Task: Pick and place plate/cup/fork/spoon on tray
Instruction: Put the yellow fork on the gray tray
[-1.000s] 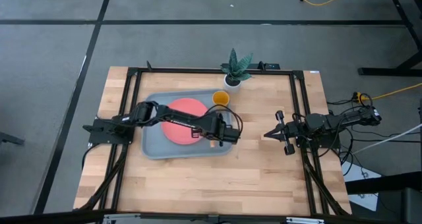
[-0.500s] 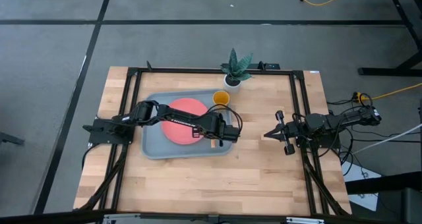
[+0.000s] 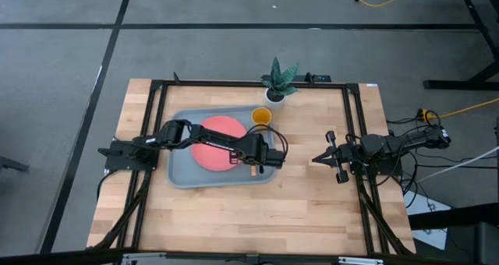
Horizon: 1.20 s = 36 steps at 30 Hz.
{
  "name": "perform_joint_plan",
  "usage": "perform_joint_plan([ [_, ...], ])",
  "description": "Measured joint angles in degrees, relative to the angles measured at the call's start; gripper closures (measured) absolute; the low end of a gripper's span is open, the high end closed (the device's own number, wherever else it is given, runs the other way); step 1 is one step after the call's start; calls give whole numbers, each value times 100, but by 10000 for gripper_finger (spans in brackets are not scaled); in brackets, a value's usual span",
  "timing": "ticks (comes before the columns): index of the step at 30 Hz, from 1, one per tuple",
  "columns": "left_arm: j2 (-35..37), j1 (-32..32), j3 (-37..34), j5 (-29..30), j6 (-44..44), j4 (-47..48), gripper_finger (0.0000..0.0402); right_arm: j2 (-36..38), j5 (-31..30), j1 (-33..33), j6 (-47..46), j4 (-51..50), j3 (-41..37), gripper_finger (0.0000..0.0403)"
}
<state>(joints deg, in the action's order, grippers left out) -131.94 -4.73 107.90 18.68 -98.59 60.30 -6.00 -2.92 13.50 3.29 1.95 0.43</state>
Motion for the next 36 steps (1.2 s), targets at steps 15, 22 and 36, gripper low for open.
perform_joint_plan([
  [15,0,0,2,7,-118,4,327,0,2,2,-7,0,0,392],
  [22,0,-4,2,7,-141,4,327,0,2,2,-7,0,0,392],
  [36,0,-4,4,7,-149,4,326,0,0,0,2,-2,0,392],
])
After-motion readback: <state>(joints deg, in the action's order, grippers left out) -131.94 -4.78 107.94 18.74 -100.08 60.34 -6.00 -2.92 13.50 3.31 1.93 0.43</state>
